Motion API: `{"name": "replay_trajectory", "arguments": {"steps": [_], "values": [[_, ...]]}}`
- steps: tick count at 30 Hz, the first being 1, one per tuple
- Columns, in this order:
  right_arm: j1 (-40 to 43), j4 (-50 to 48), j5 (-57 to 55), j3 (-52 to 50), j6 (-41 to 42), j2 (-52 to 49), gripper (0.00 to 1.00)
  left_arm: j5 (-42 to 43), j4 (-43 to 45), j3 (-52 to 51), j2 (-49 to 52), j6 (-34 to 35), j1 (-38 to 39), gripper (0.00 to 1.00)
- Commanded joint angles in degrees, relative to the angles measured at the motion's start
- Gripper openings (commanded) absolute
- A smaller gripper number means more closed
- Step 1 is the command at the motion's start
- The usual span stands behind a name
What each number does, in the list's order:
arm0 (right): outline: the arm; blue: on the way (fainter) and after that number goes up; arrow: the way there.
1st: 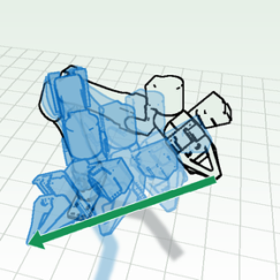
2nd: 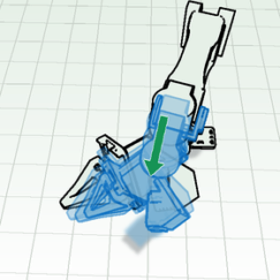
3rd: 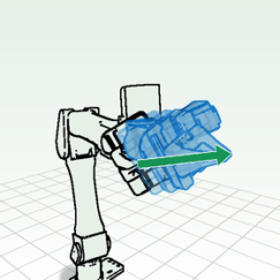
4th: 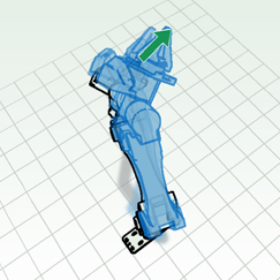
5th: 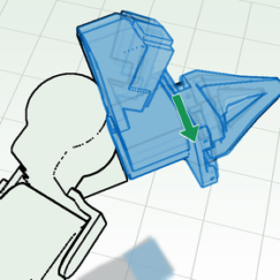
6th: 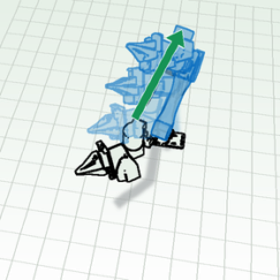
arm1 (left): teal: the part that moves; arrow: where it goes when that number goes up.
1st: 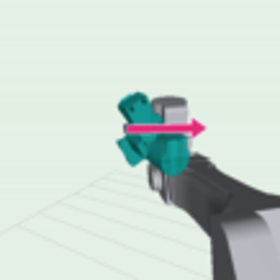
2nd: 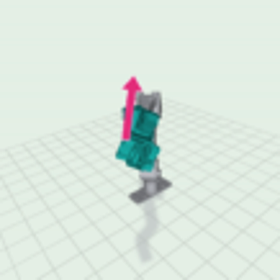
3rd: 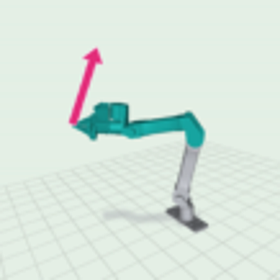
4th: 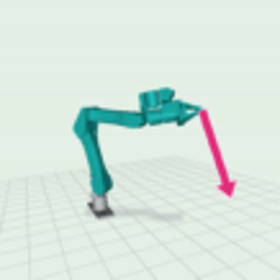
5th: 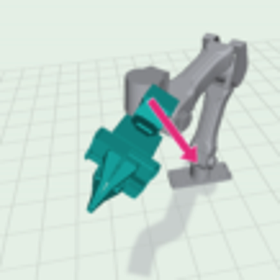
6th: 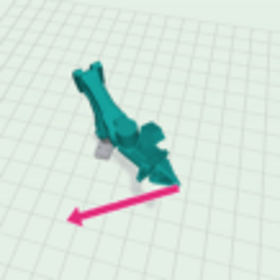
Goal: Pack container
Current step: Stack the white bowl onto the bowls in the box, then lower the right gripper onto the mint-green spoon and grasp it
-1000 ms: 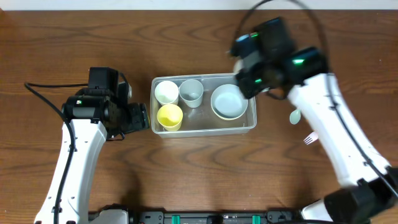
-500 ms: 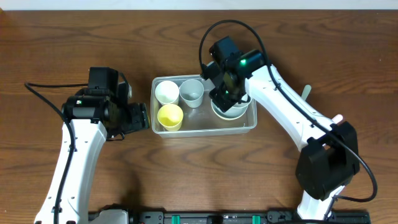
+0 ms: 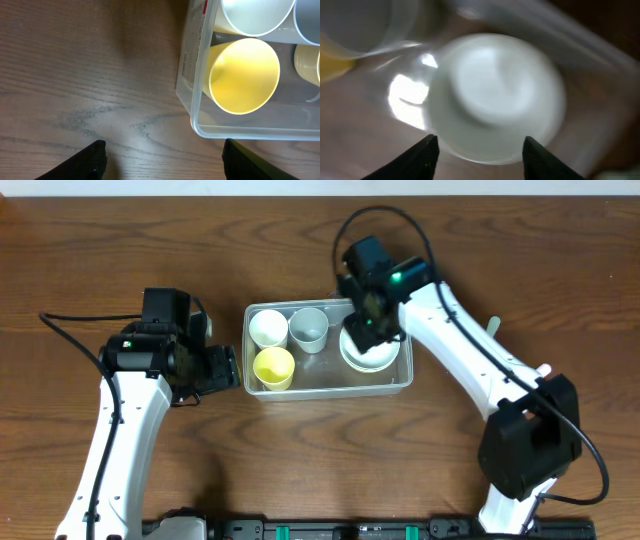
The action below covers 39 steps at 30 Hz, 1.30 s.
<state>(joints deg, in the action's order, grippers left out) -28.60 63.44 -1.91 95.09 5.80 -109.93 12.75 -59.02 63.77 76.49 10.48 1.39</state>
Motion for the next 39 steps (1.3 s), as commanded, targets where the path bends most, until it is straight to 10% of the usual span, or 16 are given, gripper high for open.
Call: {"name": "replay_trajectory", "arguments": {"steps": [1, 8, 39], "values": [[5.3, 1.5, -12.3, 1.3, 19.3, 7.1, 0.6, 0.1, -0.5, -0.1, -0.5, -0.8, 0.0, 0.75], [20.1, 3.4, -4.2, 1.3, 31.6, 12.2, 0.87, 0.1, -0.7, -0.1, -0.5, -0.7, 0.0, 0.75], [34.2, -5.9, -0.1, -9.8, 32.4, -13.0, 0.89, 0.1, -1.3, -0.1, -0.5, -0.7, 0.0, 0.75]]}}
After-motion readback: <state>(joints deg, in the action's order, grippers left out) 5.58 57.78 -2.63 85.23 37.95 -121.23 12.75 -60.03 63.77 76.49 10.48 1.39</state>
